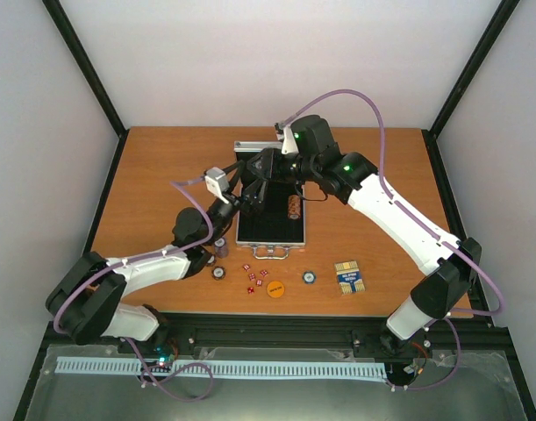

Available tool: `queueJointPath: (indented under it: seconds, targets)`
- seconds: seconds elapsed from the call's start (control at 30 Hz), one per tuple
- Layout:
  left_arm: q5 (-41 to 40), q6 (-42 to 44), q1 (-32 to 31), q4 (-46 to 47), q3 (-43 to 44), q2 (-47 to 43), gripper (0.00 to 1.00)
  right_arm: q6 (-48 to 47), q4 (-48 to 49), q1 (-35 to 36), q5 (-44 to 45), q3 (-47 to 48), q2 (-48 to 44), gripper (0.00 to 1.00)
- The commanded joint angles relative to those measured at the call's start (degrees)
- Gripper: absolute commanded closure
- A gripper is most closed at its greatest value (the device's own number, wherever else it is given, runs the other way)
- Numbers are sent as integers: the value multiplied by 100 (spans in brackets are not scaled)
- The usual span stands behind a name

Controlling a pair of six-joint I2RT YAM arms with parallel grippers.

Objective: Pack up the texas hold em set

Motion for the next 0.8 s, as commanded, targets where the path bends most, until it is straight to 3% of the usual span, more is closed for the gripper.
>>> queueJointPath:
  seconds: [0.0,0.17,0.37,0.77]
  targets:
    - [-111,-124,18,522,354,67,5,-87,-27,23,-131,112,-52,90]
    - [-136,-164,18,668,491,260,11,-101,-37,32,-132,93,-78,90]
    - [-351,-233,18,722,565,355,29,-130,-95,57,-136,68,-87,90]
    - [-570,71,41,470,751,261,42,-145,-79,66,-162,-173,-137,90]
